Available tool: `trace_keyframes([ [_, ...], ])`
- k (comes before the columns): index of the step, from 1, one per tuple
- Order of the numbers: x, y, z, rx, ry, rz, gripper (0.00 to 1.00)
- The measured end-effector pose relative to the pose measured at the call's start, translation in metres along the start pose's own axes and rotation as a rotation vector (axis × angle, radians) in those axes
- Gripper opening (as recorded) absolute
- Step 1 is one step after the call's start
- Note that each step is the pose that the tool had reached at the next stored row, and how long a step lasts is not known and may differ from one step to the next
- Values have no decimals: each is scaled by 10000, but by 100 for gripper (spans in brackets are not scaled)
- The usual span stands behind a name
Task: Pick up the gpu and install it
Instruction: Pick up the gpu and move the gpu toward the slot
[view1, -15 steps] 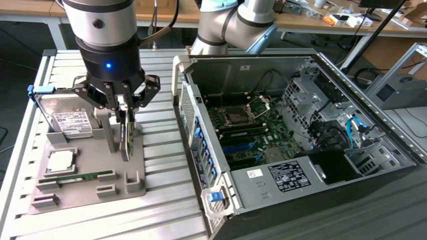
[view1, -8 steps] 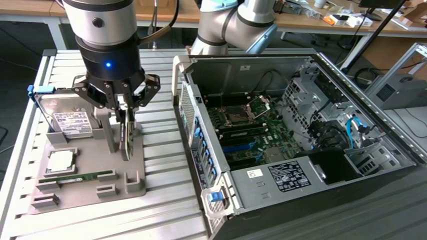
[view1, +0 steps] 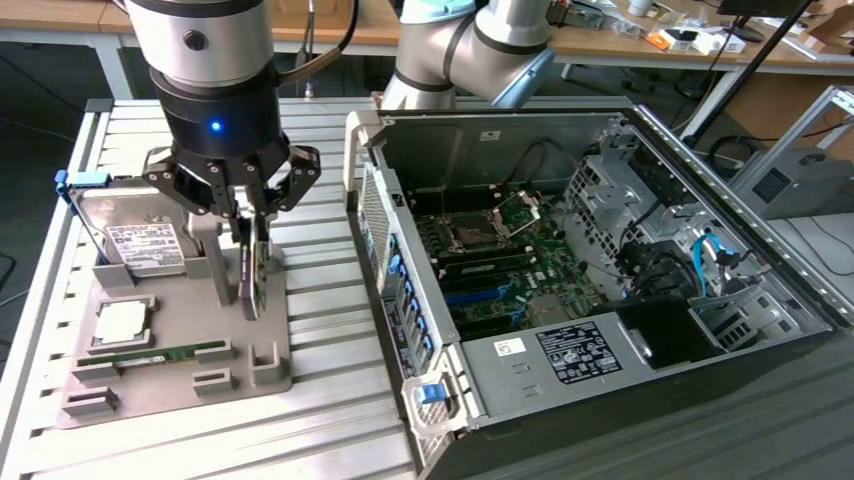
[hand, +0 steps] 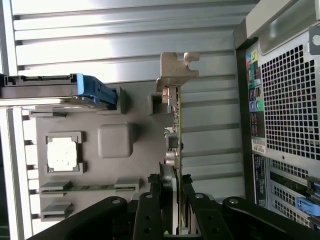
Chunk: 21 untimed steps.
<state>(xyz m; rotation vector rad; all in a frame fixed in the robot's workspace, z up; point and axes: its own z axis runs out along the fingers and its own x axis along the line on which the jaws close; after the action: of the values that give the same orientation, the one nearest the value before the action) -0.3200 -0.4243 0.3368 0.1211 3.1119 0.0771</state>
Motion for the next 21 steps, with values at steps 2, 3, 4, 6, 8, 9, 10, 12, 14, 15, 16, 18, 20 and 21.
trace_keyframes([
  [2,0,0,-6,0,0,0,27],
  [3,0,1,-9,0,0,0,27],
  [4,0,0,-10,-1,0,0,27],
  [6,-1,1,-15,0,0,0,27],
  [8,-1,1,-20,-1,0,0,27],
  [9,-1,1,-22,-1,0,0,27],
  [10,-1,1,-24,-1,0,0,27],
  [12,-1,2,-28,-2,0,0,27],
  [14,-1,2,-33,-1,1,0,27],
  [15,-1,2,-35,-2,0,0,27],
  [16,-1,2,-37,-2,0,0,27],
  [18,-1,2,-41,-2,1,0,27],
  [20,-1,2,-46,-3,0,0,27],
  [21,-1,2,-49,-2,0,0,27],
])
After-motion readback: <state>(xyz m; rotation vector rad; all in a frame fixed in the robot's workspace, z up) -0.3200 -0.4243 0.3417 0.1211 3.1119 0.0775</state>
